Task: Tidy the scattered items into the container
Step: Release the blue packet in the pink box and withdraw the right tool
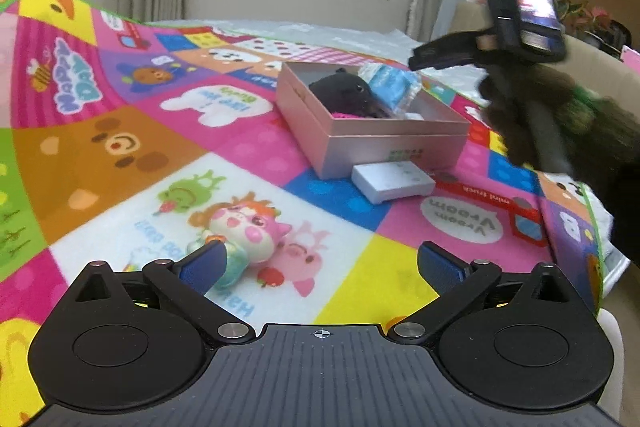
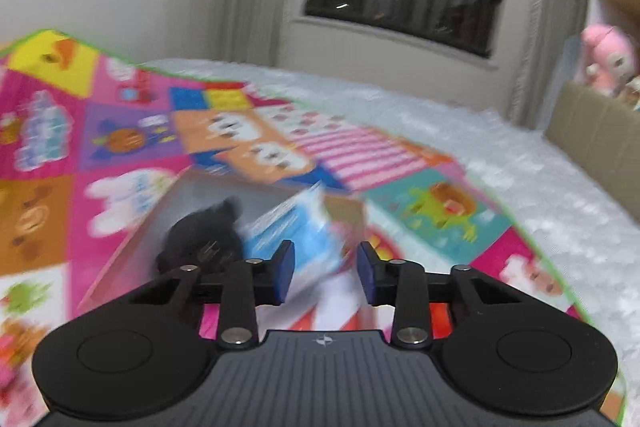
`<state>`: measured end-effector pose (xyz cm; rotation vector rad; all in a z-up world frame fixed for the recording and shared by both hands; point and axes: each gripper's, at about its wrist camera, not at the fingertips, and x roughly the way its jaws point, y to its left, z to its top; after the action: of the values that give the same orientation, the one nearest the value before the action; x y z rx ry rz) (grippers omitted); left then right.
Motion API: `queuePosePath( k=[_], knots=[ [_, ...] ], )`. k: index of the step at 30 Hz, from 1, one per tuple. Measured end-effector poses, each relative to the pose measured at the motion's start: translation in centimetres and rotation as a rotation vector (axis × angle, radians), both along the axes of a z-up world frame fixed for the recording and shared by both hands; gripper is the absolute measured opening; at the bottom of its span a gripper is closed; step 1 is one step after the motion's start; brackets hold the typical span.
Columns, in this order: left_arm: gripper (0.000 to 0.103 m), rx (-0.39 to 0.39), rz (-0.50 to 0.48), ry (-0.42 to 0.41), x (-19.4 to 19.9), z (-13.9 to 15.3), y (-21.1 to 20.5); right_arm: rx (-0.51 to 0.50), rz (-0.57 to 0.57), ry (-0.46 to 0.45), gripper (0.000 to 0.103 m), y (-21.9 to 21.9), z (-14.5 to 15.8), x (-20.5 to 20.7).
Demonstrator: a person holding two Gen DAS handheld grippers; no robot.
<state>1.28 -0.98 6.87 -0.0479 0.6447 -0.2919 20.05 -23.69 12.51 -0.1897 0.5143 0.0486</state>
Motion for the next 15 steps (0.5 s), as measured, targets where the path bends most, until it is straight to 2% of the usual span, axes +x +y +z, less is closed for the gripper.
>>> queuePosePath(
  k=[2, 4, 6, 7, 9, 12, 15],
  knots=[
    [0.103, 0.011, 0.021, -0.006, -0.3, 0.2, 0.4, 0.018, -0.025, 0.038, 0.032, 0.2, -0.6, 2.6],
    [0.103, 0.015, 0.047, -0.004, -0.5, 0.3, 1.1, 0.051, -0.055, 0.115, 0.031, 0.2, -1.6, 4.8],
    [0.103, 0.012, 0.071, 0.001, -0.4, 0.2, 1.8, 0.138, -0.055, 0.179, 0.022, 0.0, -2.0, 5.0],
    [0.103, 0.008, 0.085, 0.005, -0.3, 0.1, 2.2, 0.159, -0.037, 0.18, 0.022, 0.2, -2.0, 4.5],
    [0.103, -0.006, 0.106, 0.018, 0.0, 0.0, 2.7, 0.153, -0.008, 0.186, 0.022, 0.6, -1.8, 3.4],
    [0.103, -0.035, 0.116, 0.032, 0.3, -0.4, 2.7, 0.109, -0.062, 0.233, 0.022, 0.0, -2.0, 3.3],
    [0.103, -0.044, 0.096, 0.037, 0.0, -0.7, 2.1, 0.113, -0.074, 0.302, 0.022, -1.3, -2.8, 3.4]
  ],
)
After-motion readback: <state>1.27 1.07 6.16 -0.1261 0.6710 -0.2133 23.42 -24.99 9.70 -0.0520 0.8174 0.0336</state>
